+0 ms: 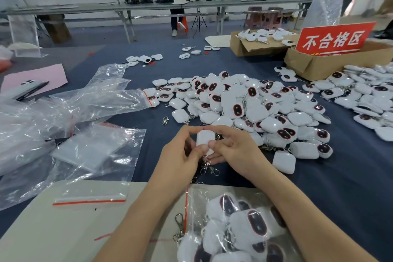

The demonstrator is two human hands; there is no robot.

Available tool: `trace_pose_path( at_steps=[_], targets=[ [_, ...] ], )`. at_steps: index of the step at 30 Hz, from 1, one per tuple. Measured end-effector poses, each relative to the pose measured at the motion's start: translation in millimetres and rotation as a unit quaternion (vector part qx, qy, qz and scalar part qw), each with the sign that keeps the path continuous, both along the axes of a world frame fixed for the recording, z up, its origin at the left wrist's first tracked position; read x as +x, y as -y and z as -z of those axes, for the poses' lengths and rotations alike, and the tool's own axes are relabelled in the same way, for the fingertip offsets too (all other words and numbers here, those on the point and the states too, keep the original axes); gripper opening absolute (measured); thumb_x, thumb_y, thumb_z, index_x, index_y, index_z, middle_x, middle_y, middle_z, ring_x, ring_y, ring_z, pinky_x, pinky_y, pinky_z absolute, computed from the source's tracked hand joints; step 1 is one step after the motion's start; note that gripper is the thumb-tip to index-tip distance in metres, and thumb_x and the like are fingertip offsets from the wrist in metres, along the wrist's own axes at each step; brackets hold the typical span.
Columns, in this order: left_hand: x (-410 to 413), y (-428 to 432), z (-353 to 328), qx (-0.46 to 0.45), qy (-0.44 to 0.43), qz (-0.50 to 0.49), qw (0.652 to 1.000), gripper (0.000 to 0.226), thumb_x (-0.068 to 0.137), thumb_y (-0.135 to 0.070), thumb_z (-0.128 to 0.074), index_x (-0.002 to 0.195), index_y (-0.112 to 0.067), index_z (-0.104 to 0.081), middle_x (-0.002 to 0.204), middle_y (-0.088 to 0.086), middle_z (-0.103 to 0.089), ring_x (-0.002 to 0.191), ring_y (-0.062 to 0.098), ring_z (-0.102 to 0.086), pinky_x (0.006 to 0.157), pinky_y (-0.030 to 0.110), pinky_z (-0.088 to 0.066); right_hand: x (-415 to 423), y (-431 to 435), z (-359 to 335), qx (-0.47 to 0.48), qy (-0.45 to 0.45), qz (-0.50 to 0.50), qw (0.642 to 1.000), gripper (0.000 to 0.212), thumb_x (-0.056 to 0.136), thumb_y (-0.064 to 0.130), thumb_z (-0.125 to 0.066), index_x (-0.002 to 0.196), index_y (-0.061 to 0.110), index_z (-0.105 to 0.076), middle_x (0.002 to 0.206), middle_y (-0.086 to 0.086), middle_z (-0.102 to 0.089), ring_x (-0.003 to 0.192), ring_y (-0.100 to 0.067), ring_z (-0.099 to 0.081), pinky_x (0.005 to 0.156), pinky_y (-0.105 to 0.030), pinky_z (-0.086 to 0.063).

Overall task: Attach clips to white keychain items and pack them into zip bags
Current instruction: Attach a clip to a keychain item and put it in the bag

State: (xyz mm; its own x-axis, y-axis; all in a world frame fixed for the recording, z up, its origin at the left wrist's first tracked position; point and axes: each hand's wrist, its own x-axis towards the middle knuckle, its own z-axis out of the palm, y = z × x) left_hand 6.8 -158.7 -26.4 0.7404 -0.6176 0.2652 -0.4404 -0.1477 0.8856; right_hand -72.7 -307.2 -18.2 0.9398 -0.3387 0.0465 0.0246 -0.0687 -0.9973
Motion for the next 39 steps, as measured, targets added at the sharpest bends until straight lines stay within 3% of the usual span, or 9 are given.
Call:
trace_pose_path(
  at_steps=[5, 11, 17, 22, 27, 30, 33, 36, 39],
  targets=[
    [0.7, 0.9, -1.6, -0.021, -0.062, 0.002, 0.998, 0.034, 0.095, -0.015, -0.068, 0.094, -0.048, -0.061, 0.068, -0.008, -0.059, 0.072, 0.021, -0.067, 0.078, 0.043, -0.057, -0.1, -2.1, -4.2, 0.023, -0.004, 0.004, 1.0, 0.03, 0.098, 0.002, -0.06, 0.105, 0.028, -0.072, 0.078, -0.007, -0.077, 0.065, -0.017, -0.073, 0.064, -0.025, -0.061],
    [0.8, 2.1, -2.3, -0.05, -0.065, 0.001, 0.997, 0.035, 0.094, -0.007, -0.067, 0.084, -0.04, -0.061, 0.081, -0.005, -0.067, 0.068, 0.012, -0.069, 0.069, 0.028, -0.059, -1.1, -2.2, -6.8, 0.041, 0.003, 0.001, 0.999, 0.028, 0.097, 0.0, -0.06, 0.099, 0.025, -0.073, 0.08, -0.005, -0.078, 0.069, -0.017, -0.075, 0.065, -0.024, -0.061],
    [-2.8, 2.1, 0.5, -0.036, -0.011, -0.017, 0.999, 0.032, 0.099, -0.015, -0.062, 0.088, -0.045, -0.06, 0.089, -0.015, -0.071, 0.075, 0.006, -0.07, 0.07, 0.027, -0.06, -1.5, -4.5, -6.1, 0.037, 0.003, 0.011, 0.999, 0.032, 0.097, 0.002, -0.061, 0.089, 0.031, -0.072, 0.083, -0.008, -0.078, 0.072, -0.018, -0.075, 0.066, -0.026, -0.061],
    [-3.4, 3.1, -0.5, -0.031, -0.004, -0.017, 0.999, 0.022, 0.101, -0.025, -0.06, 0.098, -0.048, -0.059, 0.091, -0.018, -0.069, 0.076, 0.009, -0.071, 0.072, 0.041, -0.061, 0.3, -1.7, -2.6, 0.05, -0.001, 0.029, 0.998, 0.02, 0.097, 0.004, -0.061, 0.088, 0.022, -0.062, 0.079, -0.012, -0.077, 0.072, -0.022, -0.075, 0.065, -0.027, -0.061],
    [-6.9, -0.7, -9.9, -0.051, -0.041, 0.022, 0.998, 0.016, 0.09, -0.041, -0.065, 0.106, -0.038, -0.067, 0.092, -0.01, -0.068, 0.079, 0.03, -0.068, 0.076, 0.056, -0.058, -0.9, -0.5, -4.5, 0.071, 0.009, 0.014, 0.997, 0.02, 0.097, 0.0, -0.06, 0.088, 0.018, -0.061, 0.084, -0.011, -0.078, 0.08, -0.02, -0.076, 0.067, -0.024, -0.059],
    [-7.4, -1.4, -11.8, -0.067, -0.061, 0.025, 0.996, 0.022, 0.081, -0.048, -0.067, 0.098, -0.034, -0.07, 0.087, -0.004, -0.068, 0.079, 0.036, -0.065, 0.075, 0.057, -0.057, -1.4, -0.7, -3.9, 0.071, 0.012, 0.006, 0.997, 0.021, 0.097, -0.001, -0.059, 0.088, 0.017, -0.061, 0.085, -0.011, -0.078, 0.084, -0.02, -0.076, 0.07, -0.024, -0.059],
    [-4.4, -0.7, -10.4, -0.067, -0.071, 0.023, 0.995, 0.023, 0.077, -0.052, -0.069, 0.094, -0.036, -0.072, 0.084, -0.001, -0.067, 0.072, 0.024, -0.065, 0.076, 0.051, -0.057, -1.8, -1.1, -3.1, 0.063, 0.016, 0.005, 0.998, 0.02, 0.098, -0.002, -0.058, 0.089, 0.015, -0.059, 0.087, -0.012, -0.078, 0.085, -0.021, -0.076, 0.071, -0.024, -0.059],
    [-1.4, -1.2, -7.5, -0.069, -0.086, 0.028, 0.994, 0.016, 0.078, -0.045, -0.072, 0.091, -0.036, -0.074, 0.082, 0.002, -0.068, 0.072, 0.014, -0.065, 0.077, 0.048, -0.058, -3.0, -0.4, -3.8, 0.057, 0.017, 0.0, 0.998, 0.02, 0.097, -0.004, -0.058, 0.089, 0.014, -0.06, 0.087, -0.012, -0.078, 0.084, -0.02, -0.076, 0.071, -0.023, -0.059],
    [0.5, -0.8, -4.7, -0.085, -0.097, 0.026, 0.991, 0.004, 0.088, -0.032, -0.074, 0.091, -0.033, -0.074, 0.075, 0.001, -0.069, 0.072, 0.017, -0.07, 0.072, 0.045, -0.063, -2.6, -2.5, -3.9, 0.067, 0.03, 0.006, 0.997, 0.02, 0.097, 0.0, -0.06, 0.087, 0.018, -0.063, 0.084, -0.012, -0.078, 0.08, -0.022, -0.076, 0.069, -0.026, -0.061]
  ],
)
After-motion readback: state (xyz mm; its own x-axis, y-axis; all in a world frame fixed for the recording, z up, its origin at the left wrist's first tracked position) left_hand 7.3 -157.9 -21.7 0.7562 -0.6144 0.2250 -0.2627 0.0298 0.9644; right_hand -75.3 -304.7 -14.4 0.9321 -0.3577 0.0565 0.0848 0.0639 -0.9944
